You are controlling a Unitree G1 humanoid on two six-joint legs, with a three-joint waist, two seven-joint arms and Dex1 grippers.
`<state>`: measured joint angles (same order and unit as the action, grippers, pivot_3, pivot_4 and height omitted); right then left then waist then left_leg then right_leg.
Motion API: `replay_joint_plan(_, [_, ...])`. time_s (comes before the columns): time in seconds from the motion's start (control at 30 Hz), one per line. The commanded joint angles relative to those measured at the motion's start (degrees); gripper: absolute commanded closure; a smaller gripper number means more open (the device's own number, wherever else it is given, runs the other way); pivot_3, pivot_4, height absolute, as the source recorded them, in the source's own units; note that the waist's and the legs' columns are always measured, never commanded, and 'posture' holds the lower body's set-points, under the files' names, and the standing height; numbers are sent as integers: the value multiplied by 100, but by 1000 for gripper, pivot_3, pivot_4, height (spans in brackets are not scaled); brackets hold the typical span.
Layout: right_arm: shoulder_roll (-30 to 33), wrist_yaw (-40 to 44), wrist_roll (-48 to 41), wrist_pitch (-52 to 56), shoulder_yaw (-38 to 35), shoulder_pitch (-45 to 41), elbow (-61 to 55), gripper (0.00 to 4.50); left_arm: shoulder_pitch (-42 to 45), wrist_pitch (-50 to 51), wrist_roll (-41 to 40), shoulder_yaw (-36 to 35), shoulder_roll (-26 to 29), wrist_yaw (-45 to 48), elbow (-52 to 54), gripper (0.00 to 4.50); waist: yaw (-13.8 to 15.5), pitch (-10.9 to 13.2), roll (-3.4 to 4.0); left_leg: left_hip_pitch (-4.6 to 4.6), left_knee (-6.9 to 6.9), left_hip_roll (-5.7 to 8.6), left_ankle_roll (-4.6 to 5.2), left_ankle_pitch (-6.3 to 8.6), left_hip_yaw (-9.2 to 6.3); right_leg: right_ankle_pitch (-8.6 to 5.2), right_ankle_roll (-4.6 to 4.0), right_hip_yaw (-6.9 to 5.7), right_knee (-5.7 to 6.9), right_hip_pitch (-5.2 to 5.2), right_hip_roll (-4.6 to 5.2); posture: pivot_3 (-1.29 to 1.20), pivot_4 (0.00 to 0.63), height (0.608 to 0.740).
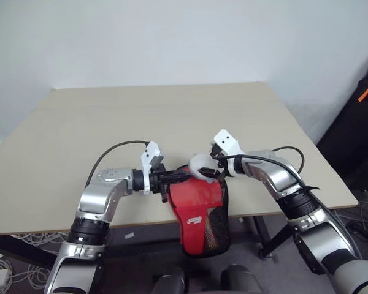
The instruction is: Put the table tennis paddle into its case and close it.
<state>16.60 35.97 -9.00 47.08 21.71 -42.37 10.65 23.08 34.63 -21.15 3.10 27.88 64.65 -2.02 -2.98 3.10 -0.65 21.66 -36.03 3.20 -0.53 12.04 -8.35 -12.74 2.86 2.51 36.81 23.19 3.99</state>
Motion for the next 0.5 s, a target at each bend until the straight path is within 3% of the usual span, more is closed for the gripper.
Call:
replay_joint_plan(0.03, [-35,22,172,-174,-9,-202,108,622,-25,-167,-66,-65,142,-45,212,4500,2,0,0,0,0,0,0,0,-1,0,0,-1,0,0,0,0,0,739])
replay_joint_plan(0.37, [-198,81,312,-262,-65,-287,281,4121,-339,-574,54,206,83,-198,206,4500,2,0,2,-1,0,0,0,0,-1,0,0,0,0,0,0,0,0,739])
replay_joint_plan(0.43, [-213,98,328,-324,-112,-399,413,4489,-312,-682,98,283,-31,-305,123,4500,2,0,3,-2,0,0,0,0,-1,0,-1,0,0,0,0,0,0,739])
replay_joint_plan(0.5, [-229,93,347,-400,-140,-511,554,4489,-284,-802,160,325,-135,-411,21,4500,2,0,2,-2,0,0,0,0,-1,1,-1,0,1,0,0,0,0,739])
